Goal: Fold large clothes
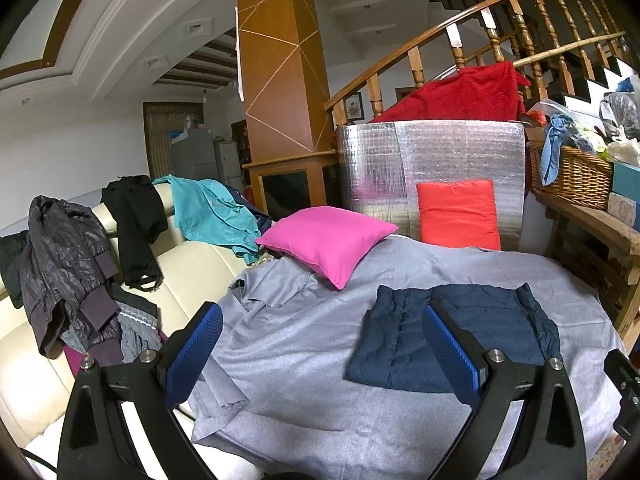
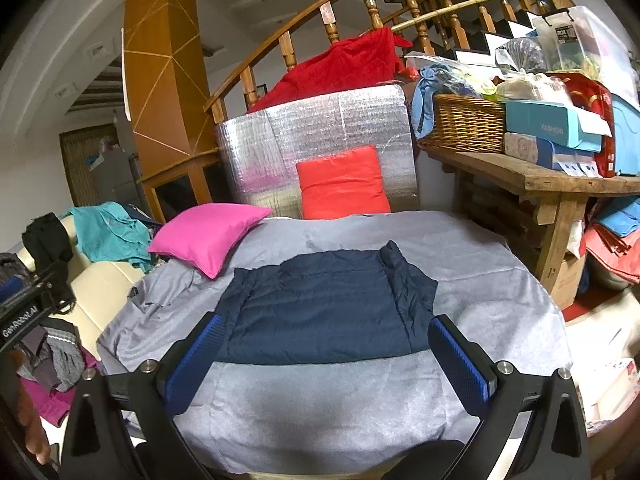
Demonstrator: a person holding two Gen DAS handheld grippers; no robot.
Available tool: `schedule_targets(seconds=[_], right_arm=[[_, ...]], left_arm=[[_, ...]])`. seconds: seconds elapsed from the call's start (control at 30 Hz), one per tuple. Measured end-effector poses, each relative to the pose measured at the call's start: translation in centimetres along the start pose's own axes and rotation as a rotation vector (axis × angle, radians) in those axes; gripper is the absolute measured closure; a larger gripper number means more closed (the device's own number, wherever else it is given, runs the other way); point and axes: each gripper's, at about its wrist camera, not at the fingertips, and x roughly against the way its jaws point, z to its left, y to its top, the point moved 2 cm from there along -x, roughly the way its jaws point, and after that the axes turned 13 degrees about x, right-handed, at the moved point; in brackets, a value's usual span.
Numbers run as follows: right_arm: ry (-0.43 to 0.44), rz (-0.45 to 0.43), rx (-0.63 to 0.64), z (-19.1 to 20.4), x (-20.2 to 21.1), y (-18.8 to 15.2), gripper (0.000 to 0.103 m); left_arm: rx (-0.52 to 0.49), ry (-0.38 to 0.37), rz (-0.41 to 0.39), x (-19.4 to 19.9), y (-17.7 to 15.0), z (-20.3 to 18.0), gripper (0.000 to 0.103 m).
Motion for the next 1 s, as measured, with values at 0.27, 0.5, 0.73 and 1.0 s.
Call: schedule_targets(seconds=[0.27, 0.5, 0.73, 1.0], right_arm=[[0.001, 0.021, 0.013, 0.7, -0.6, -0.2, 0.000], [-0.002, 0.037, 0.035, 1.4, -1.5, 0.0, 0.000], [-0.020, 0.024, 0.059, 1.2, -2.5, 1.4, 0.000], [-0.067, 0.047, 0.022, -4.1, -6.5, 3.6, 0.000]], left_arm=[[0.001, -0.006, 0.014, -0.8, -0.3, 0.3, 0.004], [0.008, -0.008, 0.024, -1.8, -0.3, 0.5, 0.004], [0.012, -0.082, 0.089, -3.9, -0.2, 0.1, 0.004], [0.115, -0.247, 0.212, -10.4, -0.1, 0.0, 0.004]])
